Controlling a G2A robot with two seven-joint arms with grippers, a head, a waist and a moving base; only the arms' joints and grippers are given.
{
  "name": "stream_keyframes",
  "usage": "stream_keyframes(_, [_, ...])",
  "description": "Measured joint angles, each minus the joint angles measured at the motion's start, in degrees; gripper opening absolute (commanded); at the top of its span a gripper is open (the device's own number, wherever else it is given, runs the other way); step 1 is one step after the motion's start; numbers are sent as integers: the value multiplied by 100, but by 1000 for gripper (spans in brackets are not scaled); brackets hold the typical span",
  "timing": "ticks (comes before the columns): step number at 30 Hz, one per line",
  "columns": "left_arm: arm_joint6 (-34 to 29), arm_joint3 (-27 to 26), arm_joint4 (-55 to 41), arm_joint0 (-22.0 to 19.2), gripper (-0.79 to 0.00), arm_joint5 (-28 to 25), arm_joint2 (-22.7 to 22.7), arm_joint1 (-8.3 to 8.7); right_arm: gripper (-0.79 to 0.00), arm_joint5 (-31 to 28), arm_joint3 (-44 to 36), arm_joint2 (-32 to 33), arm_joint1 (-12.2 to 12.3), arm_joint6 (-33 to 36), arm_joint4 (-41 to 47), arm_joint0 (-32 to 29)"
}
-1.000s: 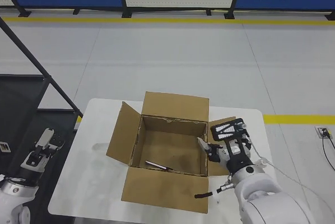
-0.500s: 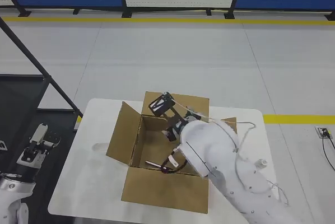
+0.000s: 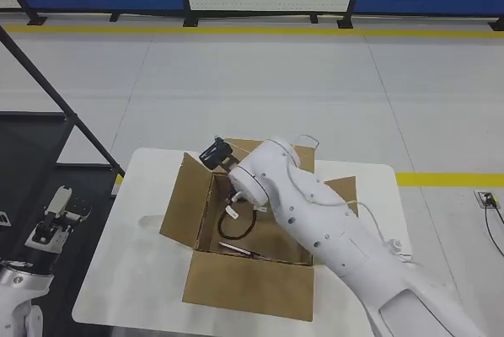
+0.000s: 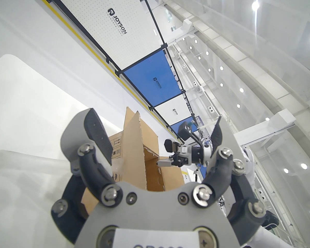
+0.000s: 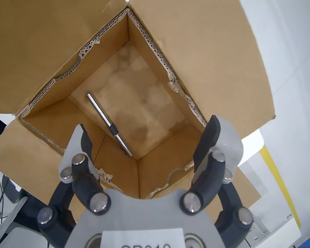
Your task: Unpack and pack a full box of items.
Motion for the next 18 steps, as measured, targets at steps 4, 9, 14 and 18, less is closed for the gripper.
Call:
stream_keyframes(4, [51,-26,94,21,0,-17,17,2,0,-236,678,-138,-158,-291,386,30])
stream_keyframes(9, [99,-30,460,79,0,-130,130,21,0,-516,1279,-276,-299,-491,658,-13])
stream_keyframes(14, [227,-59,610,196,0,-250,235,22,0,-739,1542,-384,-358,-563,703,-196])
stream_keyframes(18, [364,-129,657,325,0,-296,317,13,0,-819,1633,-421,-351,-621,645,-402])
